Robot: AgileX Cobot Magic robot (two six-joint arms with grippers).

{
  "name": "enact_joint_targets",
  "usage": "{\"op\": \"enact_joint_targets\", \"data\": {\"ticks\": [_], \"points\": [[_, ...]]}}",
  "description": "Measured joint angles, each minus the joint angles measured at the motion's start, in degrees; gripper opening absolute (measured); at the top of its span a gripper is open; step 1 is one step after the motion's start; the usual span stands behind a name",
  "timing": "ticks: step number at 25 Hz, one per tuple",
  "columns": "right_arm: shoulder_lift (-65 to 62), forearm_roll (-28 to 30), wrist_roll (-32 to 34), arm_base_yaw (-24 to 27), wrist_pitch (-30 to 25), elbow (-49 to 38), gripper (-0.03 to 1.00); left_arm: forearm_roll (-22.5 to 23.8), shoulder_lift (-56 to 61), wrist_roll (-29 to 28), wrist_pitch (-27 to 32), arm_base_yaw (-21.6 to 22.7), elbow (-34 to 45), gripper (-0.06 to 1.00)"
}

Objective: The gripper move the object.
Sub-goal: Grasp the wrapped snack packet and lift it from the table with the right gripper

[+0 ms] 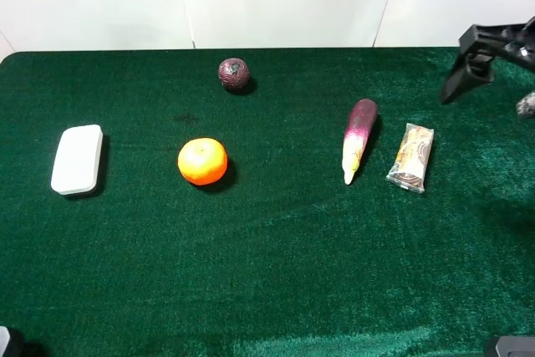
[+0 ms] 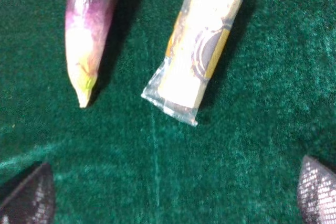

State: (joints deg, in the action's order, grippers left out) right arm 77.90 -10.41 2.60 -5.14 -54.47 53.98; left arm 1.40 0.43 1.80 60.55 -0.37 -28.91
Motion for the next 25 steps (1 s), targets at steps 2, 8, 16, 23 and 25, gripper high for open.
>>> {"op": "enact_joint_targets", "data": {"ticks": [2,8,16,23,25], "points": [[2.1,0.0,0.0,0.0,1.4,0.0,0.69,0.0,0.0,0.0,0.0,0.0,0.0,0.90],[8.2,0.0,0.0,0.0,6.3,0.0,0.69,0.0,0.0,0.0,0.0,0.0,0.0,0.90],[14.6,0.0,0.0,0.0,11.5,0.0,0.69,0.0,0.0,0.0,0.0,0.0,0.0,0.90],[19.3,-0.2,0.0,0.0,15.9,0.0,0.69,0.0,0.0,0.0,0.0,0.0,0.0,0.90],[20.6,-0.2,0.0,0.0,16.9,0.0,0.69,0.0,0.0,0.0,0.0,0.0,0.0,0.90]]}}
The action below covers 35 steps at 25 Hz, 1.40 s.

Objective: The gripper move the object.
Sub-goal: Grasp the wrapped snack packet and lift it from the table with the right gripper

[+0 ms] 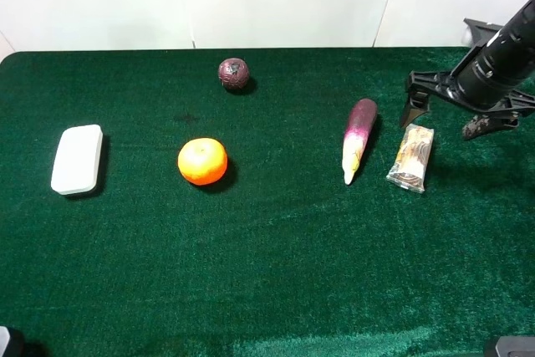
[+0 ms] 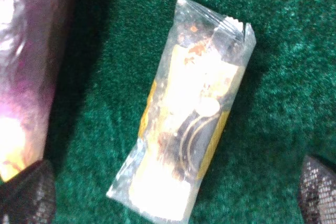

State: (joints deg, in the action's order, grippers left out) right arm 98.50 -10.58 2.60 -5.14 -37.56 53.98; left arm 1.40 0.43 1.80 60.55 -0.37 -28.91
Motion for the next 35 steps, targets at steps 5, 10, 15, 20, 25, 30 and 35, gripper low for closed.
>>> {"op": "enact_joint_targets", "data": {"ticks": [5,10,15,20,25,30,35], "points": [[2.7,0.1,0.0,0.0,1.8,0.0,0.69,0.0,0.0,0.0,0.0,0.0,0.0,0.90],[5.2,0.0,0.0,0.0,2.9,0.0,0.69,0.0,0.0,0.0,0.0,0.0,0.0,0.90],[7.4,0.0,0.0,0.0,3.2,0.0,0.69,0.0,0.0,0.0,0.0,0.0,0.0,0.90],[9.2,0.0,0.0,0.0,4.4,0.0,0.69,0.0,0.0,0.0,0.0,0.0,0.0,0.90],[10.9,0.0,0.0,0.0,4.6,0.1,0.69,0.0,0.0,0.0,0.0,0.0,0.0,0.90],[11.5,0.0,0.0,0.0,4.9,0.2,0.69,0.0,0.0,0.0,0.0,0.0,0.0,0.90],[11.8,-0.1,0.0,0.0,4.9,0.2,0.66,0.0,0.0,0.0,0.0,0.0,0.0,0.90]]}}
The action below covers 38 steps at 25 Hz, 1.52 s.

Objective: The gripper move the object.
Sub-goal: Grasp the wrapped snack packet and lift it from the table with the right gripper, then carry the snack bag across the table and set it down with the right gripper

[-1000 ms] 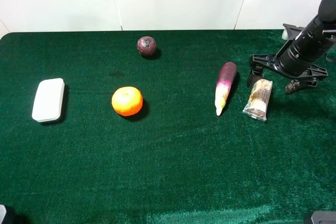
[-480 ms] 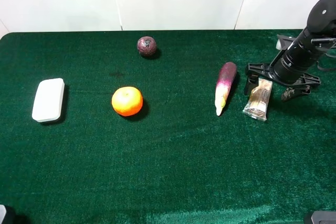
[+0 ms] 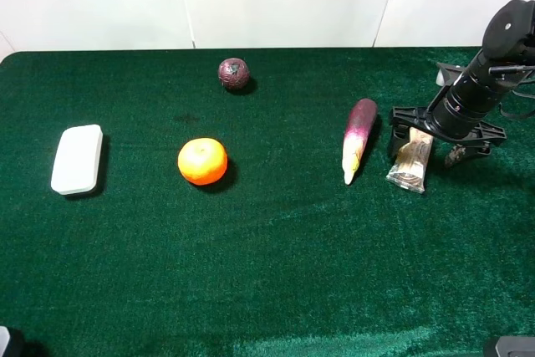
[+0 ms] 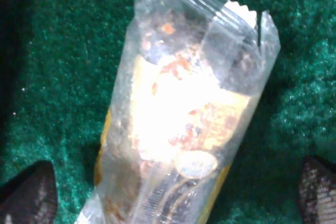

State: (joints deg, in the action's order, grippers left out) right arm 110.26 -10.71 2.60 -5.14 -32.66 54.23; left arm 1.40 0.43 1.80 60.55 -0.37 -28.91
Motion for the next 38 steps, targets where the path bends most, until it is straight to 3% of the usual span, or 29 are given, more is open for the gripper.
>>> {"op": "enact_joint_targets", "data": {"ticks": [9,18,32,38], "points": [[0.0,-0.3,0.0,0.0,0.4,0.0,0.31,0.0,0.0,0.0,0.0,0.0,0.0,0.90],[-0.1,-0.6,0.0,0.0,0.1,0.2,0.12,0.0,0.0,0.0,0.0,0.0,0.0,0.90],[-0.6,-0.9,0.0,0.0,-0.7,0.3,0.11,0.0,0.0,0.0,0.0,0.0,0.0,0.90],[-2.3,-0.8,0.0,0.0,-5.8,2.9,0.11,0.0,0.0,0.0,0.0,0.0,0.0,0.90]]}}
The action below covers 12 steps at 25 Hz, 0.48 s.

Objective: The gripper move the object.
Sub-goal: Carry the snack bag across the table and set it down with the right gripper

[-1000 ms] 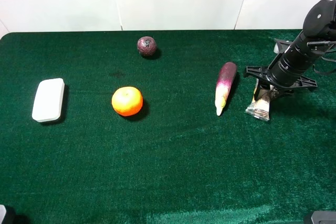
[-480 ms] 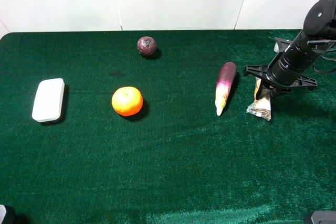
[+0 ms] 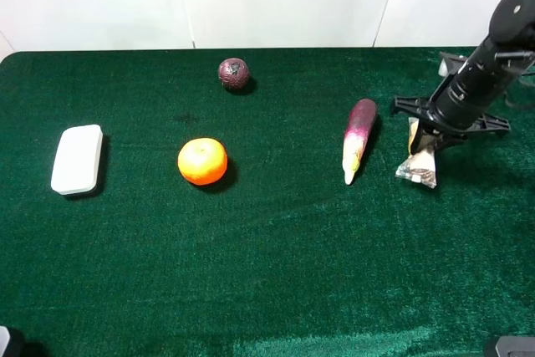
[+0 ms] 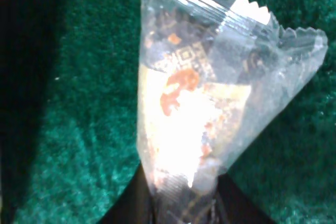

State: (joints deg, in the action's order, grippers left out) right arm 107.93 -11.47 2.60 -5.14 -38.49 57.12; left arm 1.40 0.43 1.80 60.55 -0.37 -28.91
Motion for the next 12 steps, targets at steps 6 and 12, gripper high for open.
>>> {"op": "enact_joint_targets", "data": {"ticks": [6,12], "points": [[-3.0,0.0,0.2,0.0,-4.0,2.2,0.11,0.0,0.0,0.0,0.0,0.0,0.0,0.90],[-6.2,0.0,0.7,0.0,-9.3,3.9,0.11,0.0,0.0,0.0,0.0,0.0,0.0,0.90]]}}
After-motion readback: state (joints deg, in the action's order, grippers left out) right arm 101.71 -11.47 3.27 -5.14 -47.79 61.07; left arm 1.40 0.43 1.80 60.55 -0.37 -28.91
